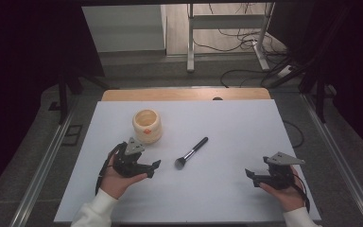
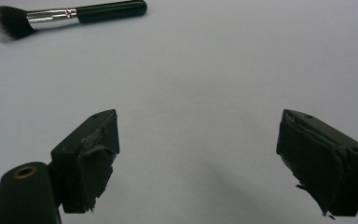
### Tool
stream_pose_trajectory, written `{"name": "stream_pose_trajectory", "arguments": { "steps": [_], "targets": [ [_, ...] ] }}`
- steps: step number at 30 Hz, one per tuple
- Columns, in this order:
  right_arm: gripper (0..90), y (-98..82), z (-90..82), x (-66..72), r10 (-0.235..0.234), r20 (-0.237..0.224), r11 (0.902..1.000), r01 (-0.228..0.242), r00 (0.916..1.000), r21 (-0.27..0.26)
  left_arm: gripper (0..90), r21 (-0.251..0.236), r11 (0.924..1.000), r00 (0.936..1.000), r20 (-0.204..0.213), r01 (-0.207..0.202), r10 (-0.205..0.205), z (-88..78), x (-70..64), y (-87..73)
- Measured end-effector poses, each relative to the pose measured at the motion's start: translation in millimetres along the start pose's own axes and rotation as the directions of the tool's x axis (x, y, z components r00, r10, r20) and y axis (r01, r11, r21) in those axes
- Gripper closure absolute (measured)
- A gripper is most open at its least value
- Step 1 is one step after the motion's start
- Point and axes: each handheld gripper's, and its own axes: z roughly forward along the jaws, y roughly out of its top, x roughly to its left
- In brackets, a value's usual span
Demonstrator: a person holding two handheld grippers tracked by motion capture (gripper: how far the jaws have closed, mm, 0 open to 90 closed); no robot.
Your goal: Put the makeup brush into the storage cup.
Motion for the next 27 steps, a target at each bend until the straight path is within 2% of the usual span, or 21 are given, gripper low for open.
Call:
{"name": "stream_pose_trajectory", "arguments": {
  "steps": [7,13,19,27],
  "targets": [
    [13.9,0.0,0.3,0.2,0.002,0.000,1.0000,-0.002,1.0000,0.003,12.4,0.008,1.0000,1.0000,0.006,0.000,0.000,9.4,-1.0,7.0],
    [13.8,-0.2,1.3,0.1,0.001,0.000,1.0000,-0.001,1.0000,0.008,12.8,0.021,0.9995,0.9997,0.013,-0.022,0.022,18.9,-6.2,17.2],
    [13.6,-0.1,0.6,-0.2,0.002,-0.001,1.0000,-0.002,1.0000,0.005,12.8,0.032,0.9993,0.9987,0.048,-0.022,0.020,30.7,-11.4,27.0],
    [13.5,-0.4,1.3,-0.6,-0.004,0.007,0.9999,0.004,1.0000,0.011,13.1,0.043,0.9985,0.9974,0.066,-0.032,0.029,39.5,-18.8,37.8]
  ]
}}
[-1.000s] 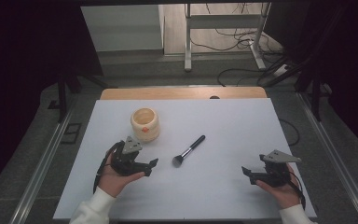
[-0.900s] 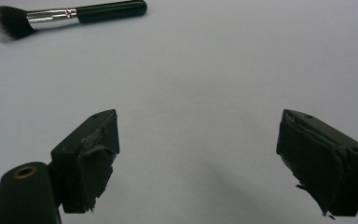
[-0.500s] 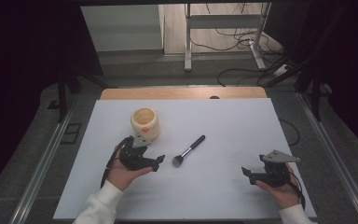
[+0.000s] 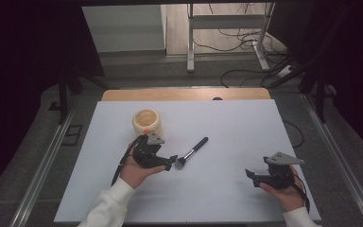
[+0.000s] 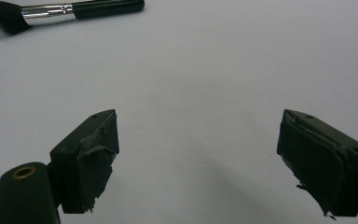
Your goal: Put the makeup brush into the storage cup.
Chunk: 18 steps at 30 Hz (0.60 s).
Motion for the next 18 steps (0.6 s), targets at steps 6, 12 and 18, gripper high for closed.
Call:
{"name": "stream_pose_trajectory", "arguments": {
  "steps": [6,12,18],
  "targets": [
    [13.5,-0.3,0.4,0.2,-0.006,0.004,1.0000,0.006,1.0000,0.002,12.8,0.004,1.0000,0.9999,0.013,0.004,-0.004,6.7,-2.3,6.2],
    [13.5,0.0,-0.6,-0.5,-0.003,0.010,1.0000,0.003,0.9999,-0.006,12.8,0.014,0.9999,0.9997,0.024,-0.007,0.007,12.2,-5.8,12.6],
    [13.5,0.0,-0.3,0.6,-0.005,0.008,1.0000,0.005,1.0000,-0.004,13.3,0.021,0.9997,0.9993,0.036,-0.012,0.011,18.3,-8.8,16.7]
  ]
}}
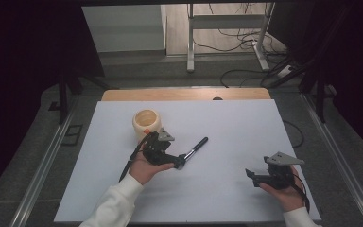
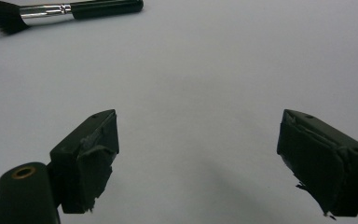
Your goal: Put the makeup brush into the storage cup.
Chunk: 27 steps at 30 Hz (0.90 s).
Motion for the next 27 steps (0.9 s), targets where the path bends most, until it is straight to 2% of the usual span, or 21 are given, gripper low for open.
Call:
{"name": "stream_pose_trajectory", "arguments": {
  "steps": [12,27],
  "targets": [
    [13.5,-0.8,1.3,-0.1,-0.004,0.000,1.0000,0.004,1.0000,0.005,14.1,0.034,0.9994,0.9998,0.020,-0.005,0.004,17.5,-3.2,6.6],
    [13.2,-1.0,2.3,0.4,-0.007,-0.005,0.9999,0.007,1.0000,0.008,13.4,0.055,0.9984,0.9997,0.023,-0.010,0.009,27.5,-4.8,11.9]
  ]
}}
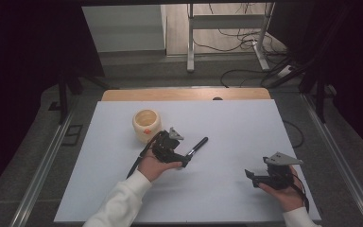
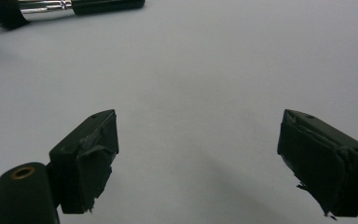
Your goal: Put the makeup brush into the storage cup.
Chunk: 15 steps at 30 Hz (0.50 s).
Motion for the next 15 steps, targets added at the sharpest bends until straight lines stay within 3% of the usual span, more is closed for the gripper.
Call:
{"name": "stream_pose_trajectory", "arguments": {
  "steps": [15],
  "targets": [
    [13.2,0.0,1.4,1.4,-0.010,0.000,0.9999,0.010,1.0000,0.009,15.3,0.049,0.9988,0.9999,0.010,-0.009,0.008,18.9,-3.3,5.2]
  ]
}}
